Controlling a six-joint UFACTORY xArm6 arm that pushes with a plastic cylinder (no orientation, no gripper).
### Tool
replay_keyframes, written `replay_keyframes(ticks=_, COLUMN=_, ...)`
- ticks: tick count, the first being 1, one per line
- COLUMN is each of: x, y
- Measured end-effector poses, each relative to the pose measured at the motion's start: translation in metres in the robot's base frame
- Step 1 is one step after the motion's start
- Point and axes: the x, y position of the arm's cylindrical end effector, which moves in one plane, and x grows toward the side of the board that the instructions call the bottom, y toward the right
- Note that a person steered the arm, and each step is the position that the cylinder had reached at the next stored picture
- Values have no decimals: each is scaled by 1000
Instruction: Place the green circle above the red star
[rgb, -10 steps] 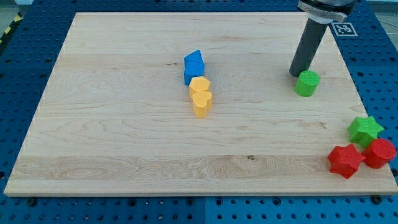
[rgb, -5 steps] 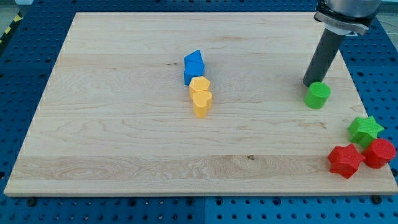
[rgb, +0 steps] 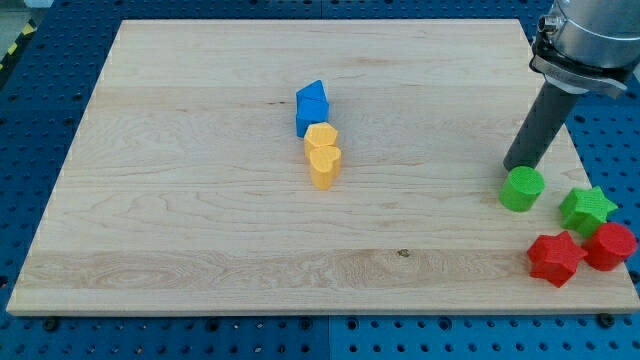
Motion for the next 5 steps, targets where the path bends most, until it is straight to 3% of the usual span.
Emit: replay_keyframes(ticks=5, x=23, y=-5)
